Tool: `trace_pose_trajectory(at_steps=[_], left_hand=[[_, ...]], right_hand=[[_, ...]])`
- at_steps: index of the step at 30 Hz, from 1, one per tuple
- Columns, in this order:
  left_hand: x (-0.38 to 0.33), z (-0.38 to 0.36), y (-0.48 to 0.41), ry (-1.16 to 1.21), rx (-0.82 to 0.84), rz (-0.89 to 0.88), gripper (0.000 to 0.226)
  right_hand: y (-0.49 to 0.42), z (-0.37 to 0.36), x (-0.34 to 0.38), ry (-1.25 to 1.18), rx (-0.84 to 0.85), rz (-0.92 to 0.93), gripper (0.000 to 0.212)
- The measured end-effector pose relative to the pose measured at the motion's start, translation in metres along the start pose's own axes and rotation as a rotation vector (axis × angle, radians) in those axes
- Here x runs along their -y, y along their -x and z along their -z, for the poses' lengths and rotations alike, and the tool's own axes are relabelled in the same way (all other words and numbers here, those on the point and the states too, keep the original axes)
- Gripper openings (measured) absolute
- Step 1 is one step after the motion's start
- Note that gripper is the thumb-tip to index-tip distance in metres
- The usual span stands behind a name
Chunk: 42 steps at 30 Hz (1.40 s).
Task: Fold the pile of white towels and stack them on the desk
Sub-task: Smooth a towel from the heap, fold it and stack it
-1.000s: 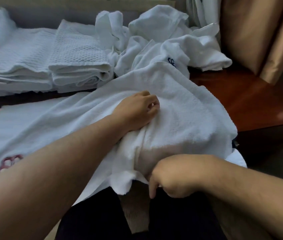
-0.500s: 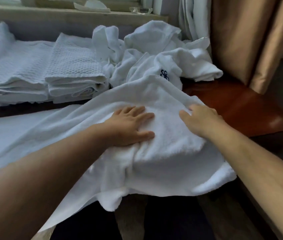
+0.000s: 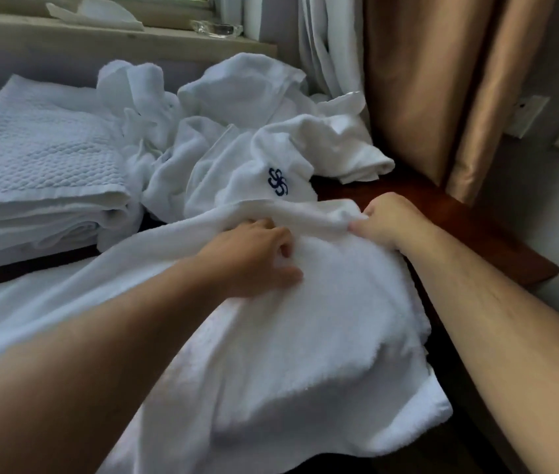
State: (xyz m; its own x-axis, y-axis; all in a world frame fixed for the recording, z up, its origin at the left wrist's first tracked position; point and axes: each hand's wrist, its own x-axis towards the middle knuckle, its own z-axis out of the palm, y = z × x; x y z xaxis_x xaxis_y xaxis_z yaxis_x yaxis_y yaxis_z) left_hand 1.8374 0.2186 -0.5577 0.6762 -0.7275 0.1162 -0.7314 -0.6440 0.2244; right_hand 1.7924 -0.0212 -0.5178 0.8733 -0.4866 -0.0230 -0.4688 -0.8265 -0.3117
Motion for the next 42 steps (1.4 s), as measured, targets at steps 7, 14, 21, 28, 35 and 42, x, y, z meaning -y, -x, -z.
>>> trace_pose_trajectory(at_steps=[7, 14, 21, 28, 35, 42], left_hand=[[-0.007, -0.016, -0.004, -0.127, -0.398, 0.031, 0.076], [0.002, -0.017, -0.004, -0.091, -0.43, 0.211, 0.104], [0.01, -0.007, 0.001, -0.086, -0.379, 0.287, 0.079], [-0.005, -0.002, 0.008, -0.058, -0.456, 0.148, 0.059], [-0.021, 0.001, 0.018, -0.02, -0.312, -0.041, 0.026], [-0.029, -0.003, 0.022, 0.105, -0.154, -0.353, 0.042]], right_hand=[[-0.038, -0.002, -0.02, -0.346, 0.014, -0.204, 0.04], [-0.049, 0.015, -0.008, -0.078, -0.506, -0.186, 0.012], [-0.024, -0.033, -0.009, -0.17, -0.889, -0.08, 0.012], [-0.002, -0.023, 0.003, -0.447, -0.597, -0.13, 0.053], [-0.022, -0.014, 0.026, -0.291, 0.14, -0.416, 0.069], [-0.04, -0.01, 0.05, 0.004, 0.382, -0.474, 0.042]])
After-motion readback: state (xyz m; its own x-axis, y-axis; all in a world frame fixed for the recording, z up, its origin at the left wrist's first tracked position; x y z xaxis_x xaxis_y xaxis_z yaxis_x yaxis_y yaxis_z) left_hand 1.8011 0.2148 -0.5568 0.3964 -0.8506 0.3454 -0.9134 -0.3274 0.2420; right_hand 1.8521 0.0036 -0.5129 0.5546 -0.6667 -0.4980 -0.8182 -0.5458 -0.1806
